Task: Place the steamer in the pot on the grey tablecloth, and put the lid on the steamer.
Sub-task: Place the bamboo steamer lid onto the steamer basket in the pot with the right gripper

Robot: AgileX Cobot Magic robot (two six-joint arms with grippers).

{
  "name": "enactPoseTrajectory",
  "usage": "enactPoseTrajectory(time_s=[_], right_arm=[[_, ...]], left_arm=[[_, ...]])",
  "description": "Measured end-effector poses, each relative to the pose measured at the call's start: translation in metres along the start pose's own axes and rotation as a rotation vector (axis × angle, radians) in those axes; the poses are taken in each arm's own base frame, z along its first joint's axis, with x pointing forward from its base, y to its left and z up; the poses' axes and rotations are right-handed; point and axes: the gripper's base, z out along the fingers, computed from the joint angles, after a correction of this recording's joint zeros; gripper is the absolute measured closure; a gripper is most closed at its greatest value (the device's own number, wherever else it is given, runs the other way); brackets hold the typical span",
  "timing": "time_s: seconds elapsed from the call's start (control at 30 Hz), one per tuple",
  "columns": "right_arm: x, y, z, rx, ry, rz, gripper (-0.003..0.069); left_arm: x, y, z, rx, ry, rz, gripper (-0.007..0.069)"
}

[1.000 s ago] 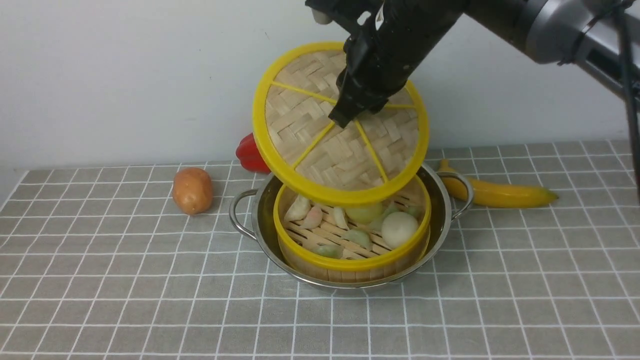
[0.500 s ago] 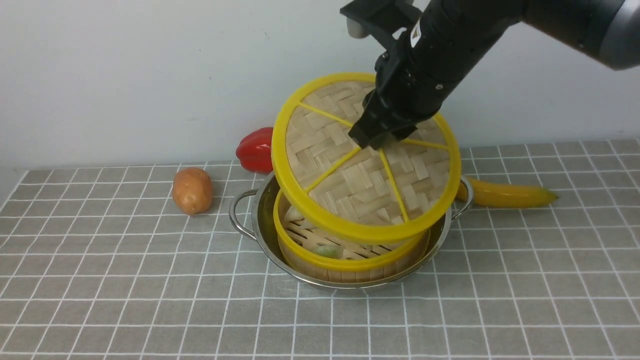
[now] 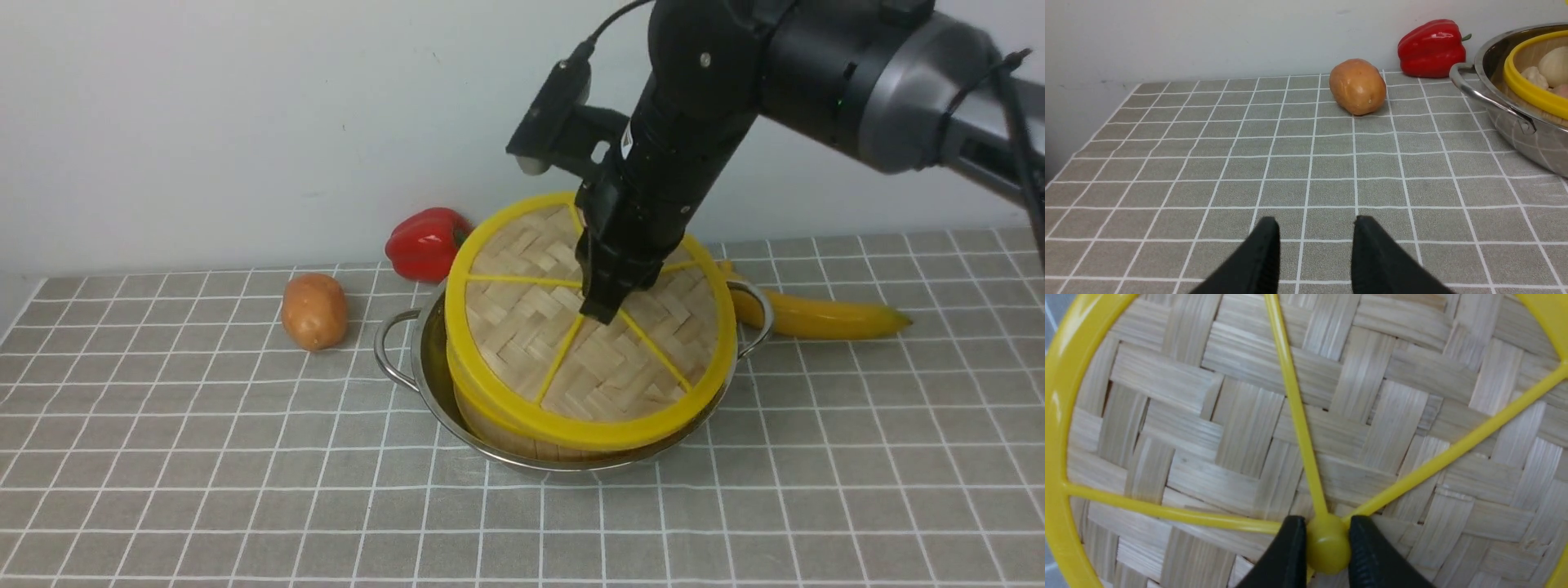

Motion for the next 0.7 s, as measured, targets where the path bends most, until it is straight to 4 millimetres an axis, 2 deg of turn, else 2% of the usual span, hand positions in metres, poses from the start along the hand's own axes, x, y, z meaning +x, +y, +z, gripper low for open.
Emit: enactPoseTrajectory(time_s=[0.27,0.7], right_arm=[[0.0009,-0.0017,0.0001,0.017,0.013,-0.231,0.0512],[-0.0009,0.0014,0.0001,-0.013,-0.013,-0.440,0.0512]], left_arm=[[0.0000,0.0000,0.0000,0.000,0.000,0.000,0.0382],[0.0000,0.0000,0.0000,0.000,0.000,0.000,0.0382]])
